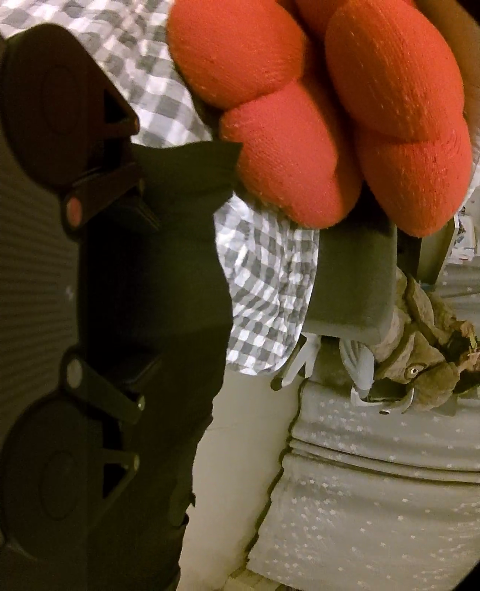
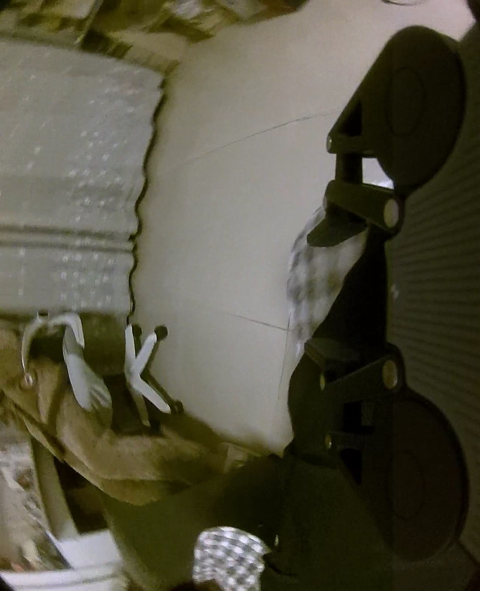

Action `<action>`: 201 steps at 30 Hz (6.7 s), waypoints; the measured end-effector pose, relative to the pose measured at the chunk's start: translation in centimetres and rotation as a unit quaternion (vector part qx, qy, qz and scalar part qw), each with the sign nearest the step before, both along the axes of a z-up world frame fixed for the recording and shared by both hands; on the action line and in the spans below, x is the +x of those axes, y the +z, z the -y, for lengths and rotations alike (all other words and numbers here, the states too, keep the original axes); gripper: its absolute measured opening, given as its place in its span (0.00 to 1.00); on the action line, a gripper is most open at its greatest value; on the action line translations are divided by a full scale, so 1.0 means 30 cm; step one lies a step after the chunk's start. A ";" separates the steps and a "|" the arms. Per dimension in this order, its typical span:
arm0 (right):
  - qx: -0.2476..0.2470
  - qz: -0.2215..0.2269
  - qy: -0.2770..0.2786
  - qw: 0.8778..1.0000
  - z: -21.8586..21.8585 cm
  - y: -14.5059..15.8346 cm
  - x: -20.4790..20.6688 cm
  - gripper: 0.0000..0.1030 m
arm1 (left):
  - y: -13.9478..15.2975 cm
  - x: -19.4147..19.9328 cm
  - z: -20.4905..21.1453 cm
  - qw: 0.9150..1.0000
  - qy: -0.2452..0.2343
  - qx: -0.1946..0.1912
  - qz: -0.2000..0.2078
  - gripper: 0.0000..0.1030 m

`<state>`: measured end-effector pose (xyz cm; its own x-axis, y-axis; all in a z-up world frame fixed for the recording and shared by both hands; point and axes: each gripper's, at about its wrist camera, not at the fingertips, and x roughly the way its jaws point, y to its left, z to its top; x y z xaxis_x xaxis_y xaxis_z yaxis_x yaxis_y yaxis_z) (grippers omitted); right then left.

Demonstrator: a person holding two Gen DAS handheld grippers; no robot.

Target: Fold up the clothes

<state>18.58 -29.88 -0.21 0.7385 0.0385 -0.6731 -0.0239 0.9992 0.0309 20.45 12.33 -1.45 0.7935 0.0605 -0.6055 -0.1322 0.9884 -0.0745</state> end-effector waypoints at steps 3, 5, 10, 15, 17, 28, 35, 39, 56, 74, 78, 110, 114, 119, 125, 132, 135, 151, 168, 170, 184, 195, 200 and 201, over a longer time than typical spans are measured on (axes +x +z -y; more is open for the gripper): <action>0.030 0.001 -0.017 0.999 0.047 -0.002 -0.035 0.57 | 0.010 -0.024 0.005 1.000 0.000 -0.007 0.002 0.72; 0.060 0.003 -0.023 0.998 0.066 -0.008 -0.053 0.57 | 0.027 -0.035 0.022 1.000 -0.008 -0.016 0.003 0.72; 0.106 0.008 -0.040 0.993 0.085 -0.041 -0.082 0.39 | 0.064 -0.064 0.101 0.999 -0.038 -0.028 0.005 0.72; 0.095 0.035 -0.046 0.994 0.086 -0.044 -0.097 0.02 | 0.072 -0.105 0.227 0.995 -0.094 -0.029 0.002 0.72; 0.081 0.055 -0.057 0.994 0.091 -0.027 -0.086 0.02 | 0.063 -0.119 0.279 0.993 -0.116 -0.026 0.001 0.72; 0.067 0.029 -0.090 0.993 0.150 -0.111 0.002 0.10 | -0.029 -0.162 0.403 0.986 -0.166 0.006 0.007 0.77; 0.116 0.035 -0.100 0.988 0.202 -0.082 -0.098 0.49 | 0.006 -0.199 0.224 0.995 -0.098 -0.014 0.014 0.77; 0.131 0.037 -0.088 0.987 0.213 -0.058 -0.181 0.49 | 0.027 -0.221 0.122 0.998 -0.059 -0.026 0.018 0.77; 0.252 0.048 -0.086 0.963 0.182 -0.074 -0.387 0.26 | -0.015 -0.280 -0.204 0.978 0.090 -0.188 0.027 0.44; 0.281 0.023 -0.118 0.952 0.196 -0.066 -0.438 0.43 | -0.002 -0.309 -0.175 0.975 0.139 -0.171 0.008 0.34; 0.319 0.004 -0.089 0.944 0.191 -0.055 -0.534 0.43 | -0.001 -0.404 -0.191 0.972 0.111 -0.209 -0.004 0.41; 0.307 -0.020 -0.025 0.951 0.058 -0.068 -1.010 0.01 | -0.072 -0.945 -0.168 0.950 -0.078 -0.283 -0.103 0.01; 0.300 0.004 -0.048 0.953 0.086 -0.055 -1.057 0.01 | -0.053 -0.991 -0.219 0.953 -0.043 -0.290 -0.075 0.01; 0.304 -0.016 -0.034 0.952 0.095 -0.088 -1.076 0.12 | -0.071 -0.999 -0.212 0.954 -0.061 -0.281 -0.080 0.07; 0.344 -0.018 0.002 0.939 0.141 -0.098 -1.163 0.35 | -0.089 -1.061 -0.252 0.941 -0.112 -0.313 -0.070 0.34; 0.369 -0.028 0.050 0.928 0.174 -0.109 -1.278 0.35 | -0.118 -1.148 -0.278 0.926 -0.185 -0.321 -0.070 0.37; 0.373 -0.035 0.070 0.925 0.183 -0.115 -1.316 0.34 | -0.141 -1.190 -0.281 0.920 -0.212 -0.322 -0.076 0.35; 0.371 -0.047 0.100 0.922 0.170 -0.115 -1.411 0.05 | -0.180 -1.297 -0.263 0.915 -0.233 -0.322 -0.072 0.01; 0.364 -0.082 0.082 0.924 0.197 -0.199 -1.413 0.00 | -0.280 -1.284 -0.266 0.923 -0.206 -0.300 -0.129 0.08; 0.367 -0.084 0.082 0.923 0.208 -0.201 -1.416 0.00 | -0.281 -1.283 -0.267 0.926 -0.200 -0.288 -0.143 0.07; 0.271 -0.015 0.070 0.960 0.180 -0.051 -1.393 0.46 | -0.008 -1.279 -0.249 0.959 -0.191 -0.203 -0.053 0.55; 0.176 0.085 0.119 0.973 -0.092 -0.007 -1.136 0.57 | 0.039 -1.051 0.042 0.969 -0.207 -0.117 0.066 0.89; 0.143 0.103 0.181 0.968 -0.271 -0.044 -1.013 0.69 | -0.007 -0.928 0.202 0.965 -0.231 -0.101 0.071 0.94; 0.131 0.105 0.192 0.967 -0.303 -0.056 -0.998 0.71 | -0.024 -0.914 0.221 0.966 -0.233 -0.090 0.068 0.95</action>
<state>-11.36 -20.78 -1.91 0.7553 0.4864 -0.4392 -0.4252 0.8737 0.2363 -6.97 5.69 -2.17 0.7826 -0.4188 -0.4606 0.3463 0.9077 -0.2369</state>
